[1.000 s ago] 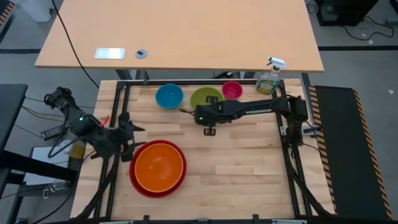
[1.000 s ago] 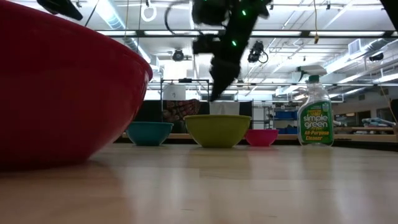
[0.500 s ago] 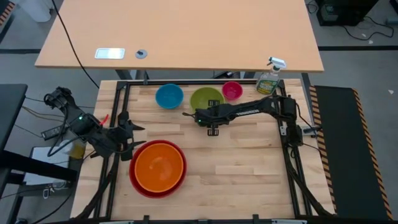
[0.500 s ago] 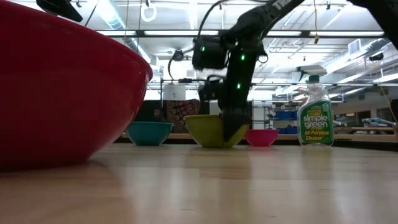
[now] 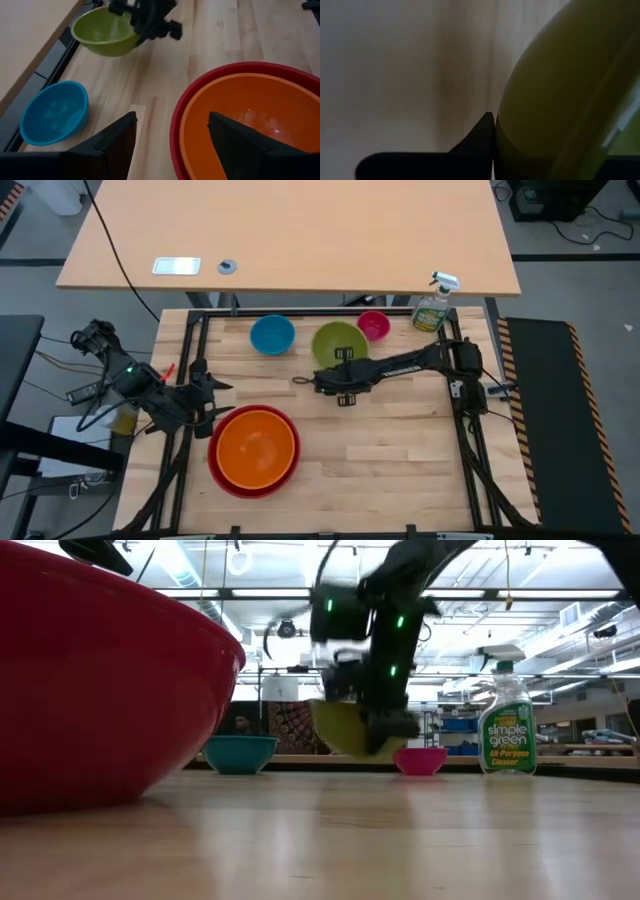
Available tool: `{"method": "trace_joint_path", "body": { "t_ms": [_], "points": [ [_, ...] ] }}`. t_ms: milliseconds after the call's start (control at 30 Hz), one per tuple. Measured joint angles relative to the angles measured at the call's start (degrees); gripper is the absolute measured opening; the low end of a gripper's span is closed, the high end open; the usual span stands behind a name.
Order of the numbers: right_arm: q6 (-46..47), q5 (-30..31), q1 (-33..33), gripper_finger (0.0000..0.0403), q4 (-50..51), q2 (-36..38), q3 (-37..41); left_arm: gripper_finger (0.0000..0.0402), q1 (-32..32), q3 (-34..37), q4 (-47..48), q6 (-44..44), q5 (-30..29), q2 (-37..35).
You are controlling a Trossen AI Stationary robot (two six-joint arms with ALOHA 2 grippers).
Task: Nest bowls inside each other
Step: Stack the green bowl on top of the orange bowl
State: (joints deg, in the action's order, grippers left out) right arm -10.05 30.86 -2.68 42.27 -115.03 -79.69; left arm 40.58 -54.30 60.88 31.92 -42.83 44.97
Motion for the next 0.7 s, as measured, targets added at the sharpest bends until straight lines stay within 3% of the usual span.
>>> {"method": "trace_joint_path", "body": {
  "t_ms": [167, 367, 567, 700],
  "points": [
    [-0.26, -4.76, 8.43, 0.0032, -0.43, 1.69, -3.71, 0.0251, 0.00, 0.00, 0.56, -0.04, 0.00, 0.00],
    [-0.64, -3.49, 18.03, 0.0034, -1.70, 0.75, -12.07, 0.0251, -0.25, -0.06, 0.51, 1.78, 0.11, 0.00],
    [-1.12, -3.71, 21.57, 0.0035, -4.72, 0.49, -19.64, 0.0251, -2.86, -4.00, 1.46, 1.43, 3.04, 0.00],
    [-4.21, -4.72, 23.33, 0.0035, -6.99, -3.47, -25.56, 0.0251, -4.63, -7.23, 1.71, -1.93, 3.85, -0.04]
  ]
}}
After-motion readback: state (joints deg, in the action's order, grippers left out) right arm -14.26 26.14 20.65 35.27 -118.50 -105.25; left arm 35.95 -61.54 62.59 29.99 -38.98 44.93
